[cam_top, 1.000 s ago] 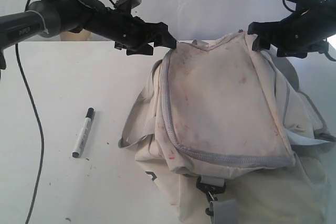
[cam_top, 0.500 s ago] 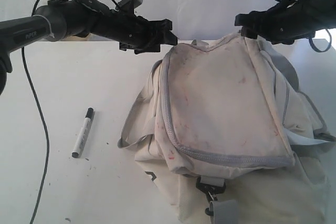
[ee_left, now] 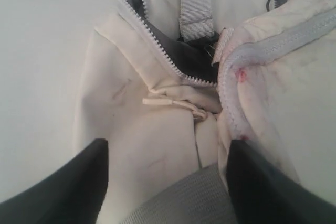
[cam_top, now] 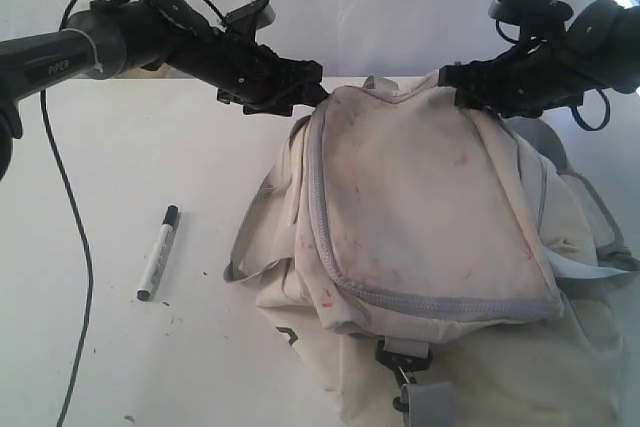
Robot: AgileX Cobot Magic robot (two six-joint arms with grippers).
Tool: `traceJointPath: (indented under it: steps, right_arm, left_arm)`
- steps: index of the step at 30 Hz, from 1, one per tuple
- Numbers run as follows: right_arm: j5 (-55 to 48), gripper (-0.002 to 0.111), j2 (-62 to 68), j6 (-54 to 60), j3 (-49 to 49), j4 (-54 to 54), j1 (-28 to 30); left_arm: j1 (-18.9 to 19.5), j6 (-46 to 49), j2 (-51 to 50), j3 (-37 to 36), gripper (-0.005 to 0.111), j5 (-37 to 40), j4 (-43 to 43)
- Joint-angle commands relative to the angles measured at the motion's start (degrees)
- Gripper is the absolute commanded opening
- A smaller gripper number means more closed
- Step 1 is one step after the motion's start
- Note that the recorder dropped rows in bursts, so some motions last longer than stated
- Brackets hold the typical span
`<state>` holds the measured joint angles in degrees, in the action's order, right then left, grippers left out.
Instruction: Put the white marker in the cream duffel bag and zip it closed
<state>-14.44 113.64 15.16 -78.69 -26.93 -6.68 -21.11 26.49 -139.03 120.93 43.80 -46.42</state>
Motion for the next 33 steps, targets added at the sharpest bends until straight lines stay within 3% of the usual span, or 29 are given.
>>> traceJointPath:
  steps: [1, 2, 4, 5, 6, 13, 23, 27, 28, 29, 30, 31, 33]
  right_arm:
    - [-0.2, 0.038, -0.1, 0.6, -0.2, 0.2, 0.0]
    - [-0.2, 0.037, -0.1, 0.7, -0.2, 0.2, 0.0]
    - [0.1, 0.022, -0.1, 0.7, -0.2, 0.2, 0.0]
    - [0.3, 0.008, -0.1, 0.7, -0.2, 0.2, 0.0]
    - [0.4, 0.0, -0.1, 0.9, -0.2, 0.1, 0.0]
    - [-1.6, 0.0, -0.4, 1.2, -1.9, -0.2, -0.2]
    - [-3.1, 0.0, -1.1, 1.2, -2.2, -0.5, -0.2]
    - [-4.9, 0.0, -1.1, 1.2, -2.2, -0.5, -0.2]
    - [-5.8, 0.0, -1.1, 1.2, -2.2, -0.5, -0.2]
    - [-6.7, 0.0, -1.1, 1.2, -2.2, -0.5, -0.2]
    - [-7.7, 0.0, -1.5, 1.7, -2.2, -0.5, -0.2]
    - [-8.1, 0.0, -1.8, 2.4, -2.2, -0.5, -0.2]
    - [-8.5, 0.0, -3.5, 3.1, -2.2, -0.5, -0.2]
  left_arm:
    - [0.2, -0.2, -0.1, 0.4, 0.07, 3.2, -2.9]
    - [0.4, -0.2, -0.1, 0.7, 0.072, 3.2, -3.2]
    - [1.1, -1.2, -0.1, 1.9, 0.079, 4.2, -3.4]
    - [1.3, -2.3, -0.1, 2.8, 0.081, 5.1, -4.2]
    - [1.5, -2.4, -0.1, 3.3, 0.082, 6.2, -5.1]
    - [1.8, -2.4, -0.1, 6.9, 0.082, 12.3, -6.7]
    - [-0.2, -0.8, -0.5, 4.8, 0.079, 8.4, -6.9]
    - [-1.0, -0.6, -0.5, 4.8, 0.057, 6.6, -5.1]
    - [-1.1, -1.3, -0.6, 4.8, 0.04, 5.2, -3.1]
    - [-1.1, -1.5, -0.6, 4.8, 0.03, 5.1, -2.2]
    - [-0.9, -1.5, -0.6, 4.8, 0.008, 5.9, -0.7]
    - [-0.6, -1.5, -0.6, 4.8, 0.0, 6.4, -0.6]
    - [1.1, -3.1, -0.6, 4.8, 0.0, 9.1, -0.6]
